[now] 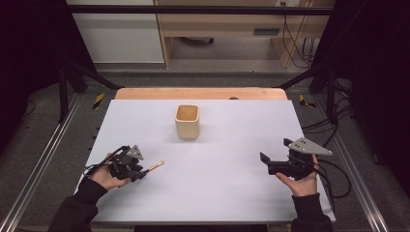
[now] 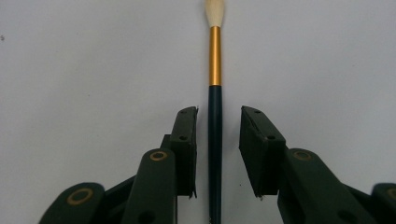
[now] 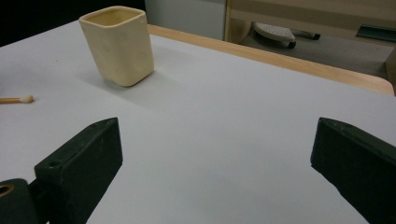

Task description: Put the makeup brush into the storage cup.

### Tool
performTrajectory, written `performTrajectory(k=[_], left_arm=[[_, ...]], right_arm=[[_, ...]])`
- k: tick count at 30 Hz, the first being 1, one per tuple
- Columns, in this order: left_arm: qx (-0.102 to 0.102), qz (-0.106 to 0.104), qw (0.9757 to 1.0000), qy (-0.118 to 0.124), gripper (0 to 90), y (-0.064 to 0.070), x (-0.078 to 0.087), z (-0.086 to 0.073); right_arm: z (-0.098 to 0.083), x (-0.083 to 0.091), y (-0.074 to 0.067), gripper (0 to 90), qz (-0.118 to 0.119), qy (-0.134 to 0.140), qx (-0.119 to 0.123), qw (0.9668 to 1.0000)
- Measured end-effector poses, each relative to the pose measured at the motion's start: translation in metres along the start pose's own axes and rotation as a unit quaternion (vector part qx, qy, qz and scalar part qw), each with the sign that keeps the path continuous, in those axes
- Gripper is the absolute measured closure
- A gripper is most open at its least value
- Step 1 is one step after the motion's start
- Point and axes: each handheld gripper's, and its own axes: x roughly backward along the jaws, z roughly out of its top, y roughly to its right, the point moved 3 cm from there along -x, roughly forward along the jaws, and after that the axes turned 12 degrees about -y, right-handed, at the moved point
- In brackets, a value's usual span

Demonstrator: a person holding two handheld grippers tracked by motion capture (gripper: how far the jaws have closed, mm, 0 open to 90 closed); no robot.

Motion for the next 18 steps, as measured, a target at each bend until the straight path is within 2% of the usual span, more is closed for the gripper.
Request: performTrajectory(k=[3,10,18], left_arm=[[-0.006,0.004,0.9999,-0.008,67.9,-0.0004,-0.0012,0.0004],[-0.005,0.005,0.9999,-0.013,71.8,-0.0005,-0.0042,0.0017],[0.003,-0.005,0.9999,-0.013,76.8,-0.0008,-0.0054,0.0028]], right_arm=[[-0.0001,-0.0003,-0.0001,2.3,0.000,-0.002,0.001,1.0000],[-0.0001,-0.0011,-0.0006,2.3,0.001,-0.002,0.001,1.0000],[-0.0001,-0.0010,-0.0004,2.3,0.002,-0.003,0.001,1.0000]])
